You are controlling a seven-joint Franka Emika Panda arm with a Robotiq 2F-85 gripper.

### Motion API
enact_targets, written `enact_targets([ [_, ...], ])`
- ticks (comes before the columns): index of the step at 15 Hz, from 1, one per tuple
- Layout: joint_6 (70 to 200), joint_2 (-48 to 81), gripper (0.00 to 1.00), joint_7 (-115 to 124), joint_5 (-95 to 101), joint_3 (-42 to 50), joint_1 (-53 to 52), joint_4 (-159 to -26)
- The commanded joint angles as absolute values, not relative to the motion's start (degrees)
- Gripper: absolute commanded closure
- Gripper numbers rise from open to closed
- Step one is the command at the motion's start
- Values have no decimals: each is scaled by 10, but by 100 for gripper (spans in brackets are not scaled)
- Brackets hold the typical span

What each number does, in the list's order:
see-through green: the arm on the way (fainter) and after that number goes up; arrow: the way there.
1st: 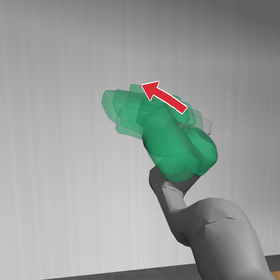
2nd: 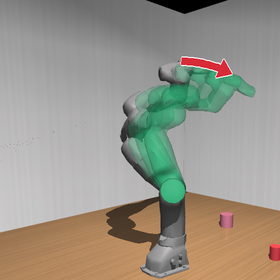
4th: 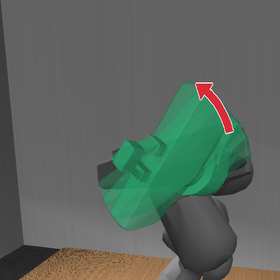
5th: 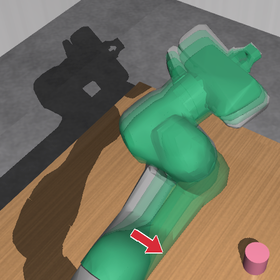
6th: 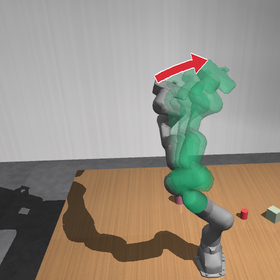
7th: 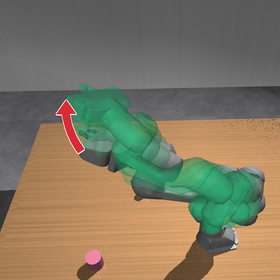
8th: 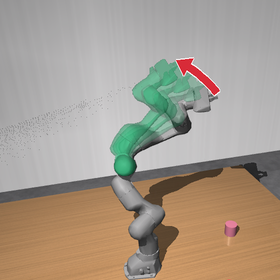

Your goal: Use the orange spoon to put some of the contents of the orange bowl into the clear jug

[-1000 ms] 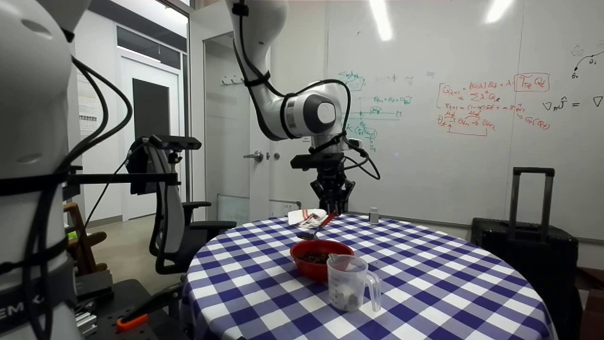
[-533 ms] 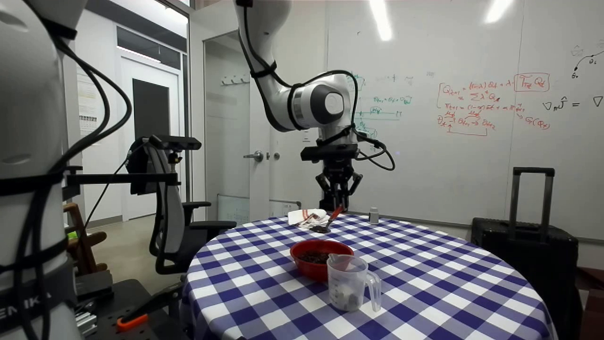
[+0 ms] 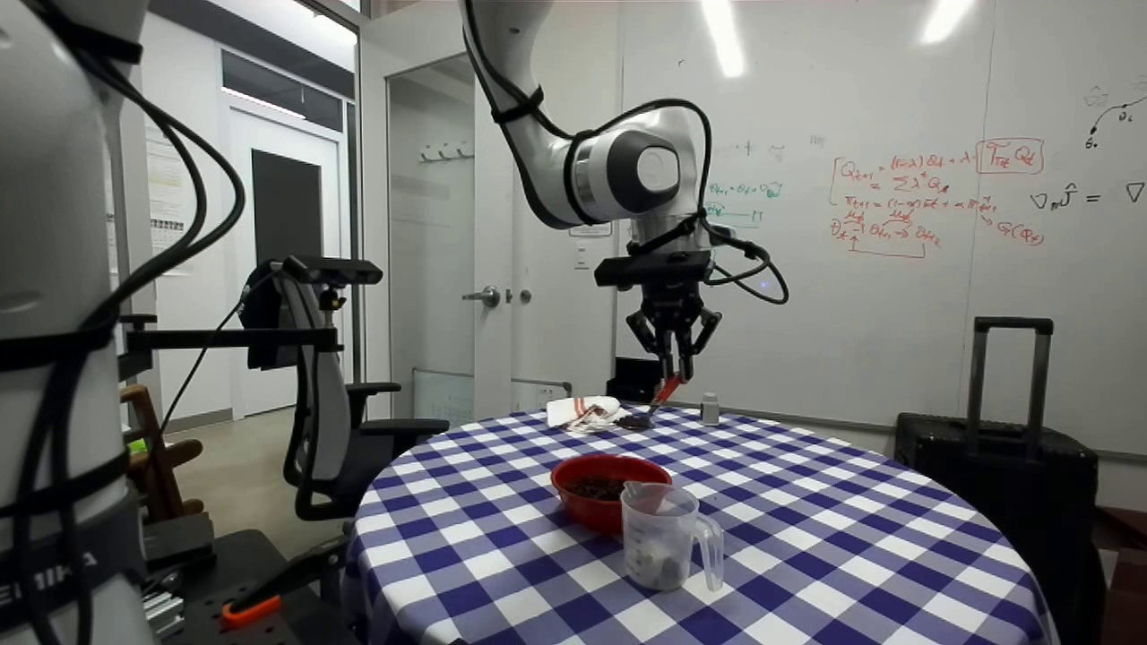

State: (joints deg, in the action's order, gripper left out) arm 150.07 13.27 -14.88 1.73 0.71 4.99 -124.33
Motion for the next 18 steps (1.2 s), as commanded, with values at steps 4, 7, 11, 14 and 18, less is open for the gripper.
enact_targets([
  [4, 1514, 86, 95, -161, 3, 12, 66, -1300],
  [7, 1527, 72, 95, -152, 3, 20, 69, -1322],
  [11, 1564, 65, 95, -121, 8, 35, 70, -1340],
  [14, 1588, 71, 95, -91, 19, 44, 67, -1344],
  [18, 1606, 81, 95, -56, 37, 53, 63, -1342],
])
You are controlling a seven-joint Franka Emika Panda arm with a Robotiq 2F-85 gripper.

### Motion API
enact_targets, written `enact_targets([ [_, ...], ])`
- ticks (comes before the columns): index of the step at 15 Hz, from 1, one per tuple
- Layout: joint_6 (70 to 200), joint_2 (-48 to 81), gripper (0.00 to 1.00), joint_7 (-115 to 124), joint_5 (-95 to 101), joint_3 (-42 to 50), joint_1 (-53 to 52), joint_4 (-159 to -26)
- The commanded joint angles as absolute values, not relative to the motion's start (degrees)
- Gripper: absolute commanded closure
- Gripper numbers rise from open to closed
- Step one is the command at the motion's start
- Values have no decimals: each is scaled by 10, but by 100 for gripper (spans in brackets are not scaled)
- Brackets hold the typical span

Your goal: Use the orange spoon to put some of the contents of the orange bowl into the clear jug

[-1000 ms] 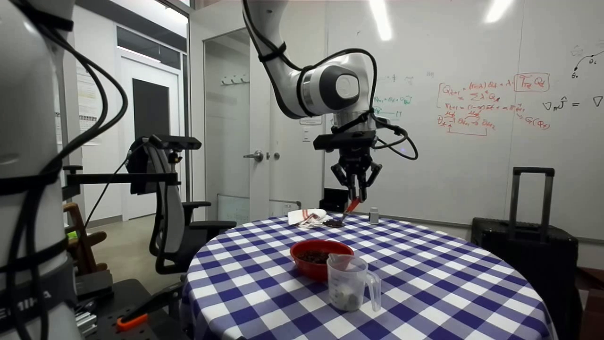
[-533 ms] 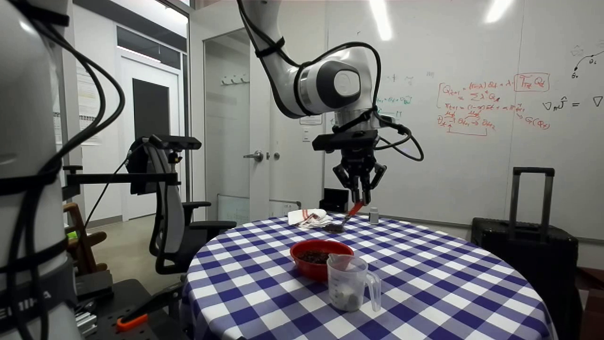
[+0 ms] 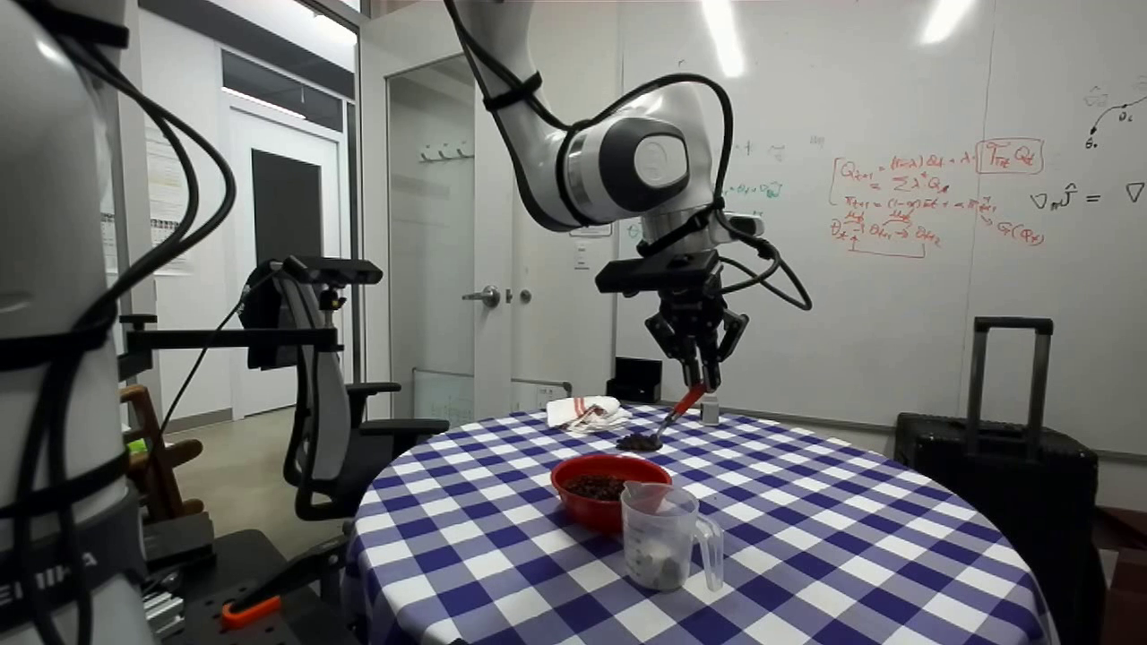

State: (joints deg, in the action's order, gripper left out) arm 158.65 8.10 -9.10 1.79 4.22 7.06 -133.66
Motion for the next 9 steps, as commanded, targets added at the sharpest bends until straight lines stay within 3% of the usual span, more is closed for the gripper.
enact_targets([
  [1, 1611, 84, 95, -44, 44, 56, 62, -1341],
  [9, 1651, 100, 95, 149, 213, 126, 26, -1333],
])
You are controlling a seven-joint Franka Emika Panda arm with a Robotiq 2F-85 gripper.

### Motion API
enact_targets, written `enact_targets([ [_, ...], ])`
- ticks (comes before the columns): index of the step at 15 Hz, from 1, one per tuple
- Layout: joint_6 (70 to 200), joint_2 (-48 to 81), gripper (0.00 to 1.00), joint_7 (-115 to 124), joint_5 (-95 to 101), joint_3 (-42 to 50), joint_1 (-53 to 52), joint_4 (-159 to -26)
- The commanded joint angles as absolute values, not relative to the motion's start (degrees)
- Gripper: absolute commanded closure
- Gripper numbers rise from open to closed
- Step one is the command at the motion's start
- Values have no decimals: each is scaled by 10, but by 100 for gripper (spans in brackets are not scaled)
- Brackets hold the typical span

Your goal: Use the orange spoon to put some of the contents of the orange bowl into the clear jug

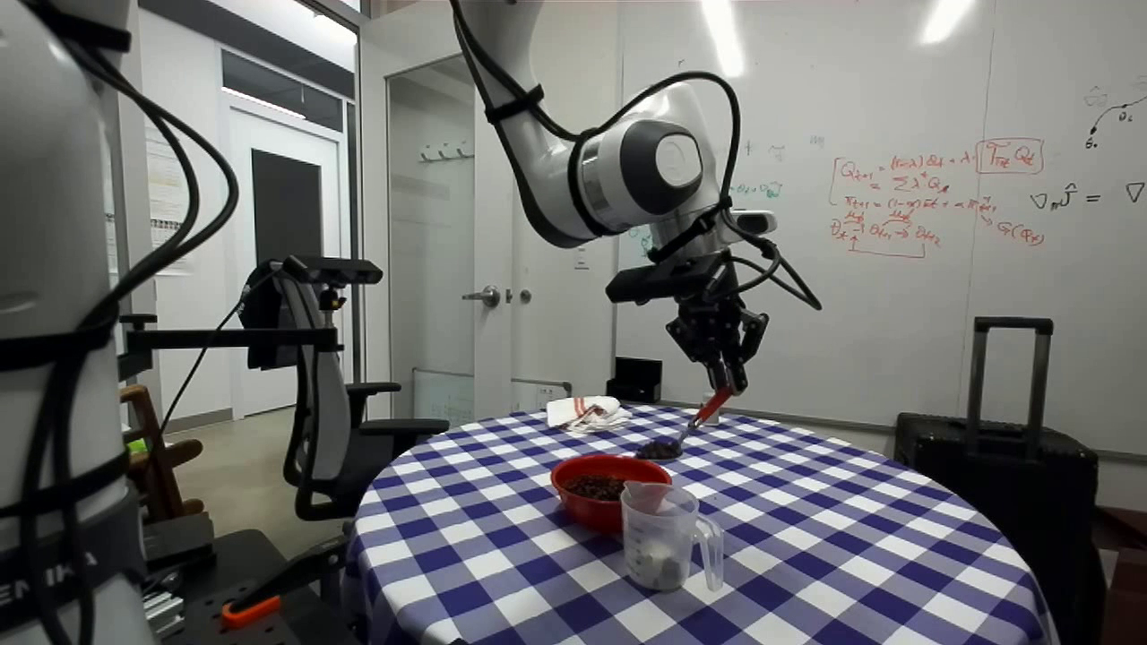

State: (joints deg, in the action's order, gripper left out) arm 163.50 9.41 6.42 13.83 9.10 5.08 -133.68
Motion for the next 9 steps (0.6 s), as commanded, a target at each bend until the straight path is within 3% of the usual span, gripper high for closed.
enact_targets([
  [1, 1649, 101, 95, 176, 238, 135, 20, -1331],
  [9, 1624, 111, 95, 373, 423, 179, -28, -1316],
])
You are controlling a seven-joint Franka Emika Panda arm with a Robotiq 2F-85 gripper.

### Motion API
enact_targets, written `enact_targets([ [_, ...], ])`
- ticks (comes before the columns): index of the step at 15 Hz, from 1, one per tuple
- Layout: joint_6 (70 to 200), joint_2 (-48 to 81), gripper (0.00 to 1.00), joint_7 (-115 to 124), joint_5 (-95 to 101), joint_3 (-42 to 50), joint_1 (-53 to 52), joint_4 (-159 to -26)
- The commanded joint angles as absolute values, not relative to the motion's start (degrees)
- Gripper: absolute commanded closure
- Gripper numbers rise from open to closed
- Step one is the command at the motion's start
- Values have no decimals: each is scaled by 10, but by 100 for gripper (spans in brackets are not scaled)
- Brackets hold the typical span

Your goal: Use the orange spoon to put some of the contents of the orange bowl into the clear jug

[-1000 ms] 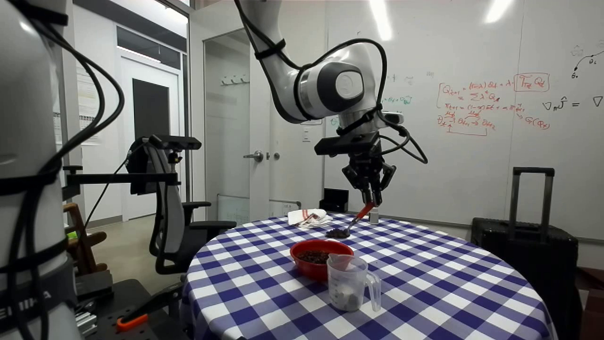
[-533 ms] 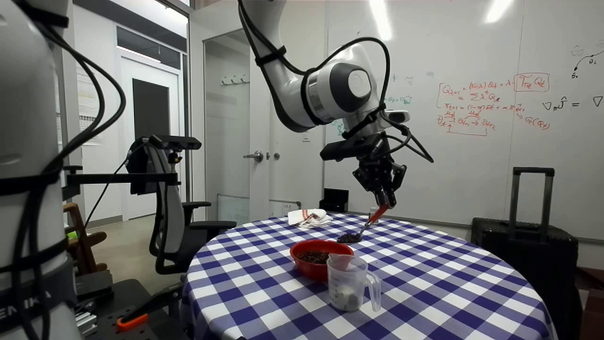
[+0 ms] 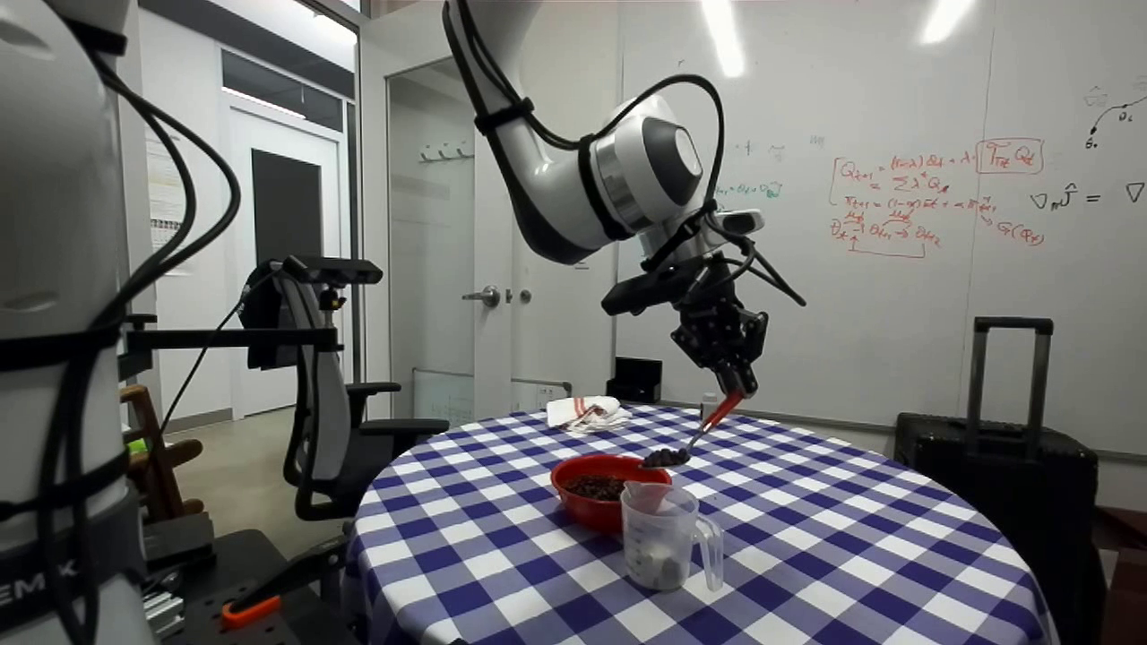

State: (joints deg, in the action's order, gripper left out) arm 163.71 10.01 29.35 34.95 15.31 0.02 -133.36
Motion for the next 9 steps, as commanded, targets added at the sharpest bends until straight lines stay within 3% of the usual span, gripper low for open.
enact_targets([
  [1, 1617, 114, 95, 403, 452, 185, -35, -1312],
  [9, 1569, 134, 95, 536, 566, 192, -60, -1294],
])
